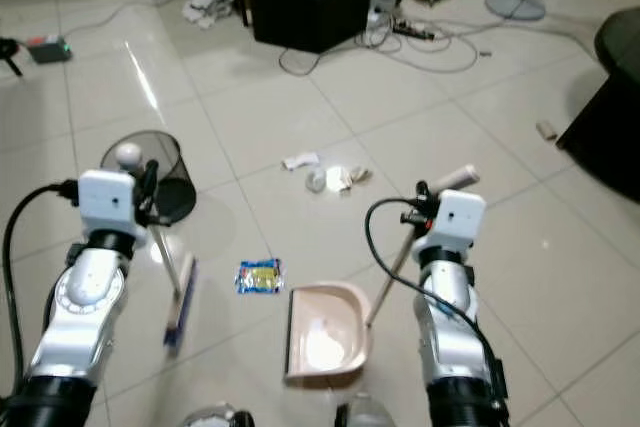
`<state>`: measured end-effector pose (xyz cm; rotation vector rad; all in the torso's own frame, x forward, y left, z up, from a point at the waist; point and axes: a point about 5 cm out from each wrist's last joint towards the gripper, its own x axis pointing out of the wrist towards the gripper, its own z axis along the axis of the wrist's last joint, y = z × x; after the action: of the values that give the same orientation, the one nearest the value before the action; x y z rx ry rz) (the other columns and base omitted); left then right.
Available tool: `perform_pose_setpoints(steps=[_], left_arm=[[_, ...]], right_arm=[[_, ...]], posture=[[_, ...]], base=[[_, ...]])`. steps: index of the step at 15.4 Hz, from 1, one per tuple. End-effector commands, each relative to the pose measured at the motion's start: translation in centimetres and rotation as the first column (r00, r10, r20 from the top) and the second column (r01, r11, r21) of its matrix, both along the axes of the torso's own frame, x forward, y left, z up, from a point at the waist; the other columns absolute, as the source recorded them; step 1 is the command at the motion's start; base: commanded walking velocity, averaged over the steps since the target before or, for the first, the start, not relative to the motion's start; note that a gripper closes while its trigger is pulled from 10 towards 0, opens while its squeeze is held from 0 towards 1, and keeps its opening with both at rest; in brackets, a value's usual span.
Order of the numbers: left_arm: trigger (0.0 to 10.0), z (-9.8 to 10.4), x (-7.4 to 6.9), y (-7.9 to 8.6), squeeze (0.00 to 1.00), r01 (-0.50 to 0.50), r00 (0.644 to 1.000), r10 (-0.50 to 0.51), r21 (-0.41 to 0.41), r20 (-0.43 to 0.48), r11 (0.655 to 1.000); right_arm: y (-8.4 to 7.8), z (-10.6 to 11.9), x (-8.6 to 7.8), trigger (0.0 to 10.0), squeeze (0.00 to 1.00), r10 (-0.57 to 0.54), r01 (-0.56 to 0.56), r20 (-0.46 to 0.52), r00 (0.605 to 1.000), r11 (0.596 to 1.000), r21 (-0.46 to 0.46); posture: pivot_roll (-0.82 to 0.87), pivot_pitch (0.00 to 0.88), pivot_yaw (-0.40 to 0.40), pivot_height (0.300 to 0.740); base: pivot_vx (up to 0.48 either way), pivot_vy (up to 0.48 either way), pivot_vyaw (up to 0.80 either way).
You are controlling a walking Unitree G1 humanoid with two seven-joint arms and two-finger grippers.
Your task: Sweep floor
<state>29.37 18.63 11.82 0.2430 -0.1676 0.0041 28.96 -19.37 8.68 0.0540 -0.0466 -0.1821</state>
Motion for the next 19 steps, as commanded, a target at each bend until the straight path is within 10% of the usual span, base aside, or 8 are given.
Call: perform_pose_setpoints(steps=[1,19], left_arm=[[10.0,0.64,0.06,-0.14,0.00,0.011,0.999,-0.011,-0.002,0.038,1.000],[10.0,0.49,-0.23,0.29,0.00,0.016,0.999,-0.016,0.011,0.034,1.000]], right_arm=[[-0.54,0.83,0.15,10.0,0.00,-0.018,0.019,0.044,0.999,1.000,-0.013],[-0.08,0.62,0.30,10.0,0.00,0.002,-0.002,0.052,0.999,1.000,-0.010]], posture=[[-0.02,0.122,0.003,0.740],[0.00,0.109,0.003,0.740]], base=[[0.322,0.000,0.00],[0.318,0.000,0.18]])
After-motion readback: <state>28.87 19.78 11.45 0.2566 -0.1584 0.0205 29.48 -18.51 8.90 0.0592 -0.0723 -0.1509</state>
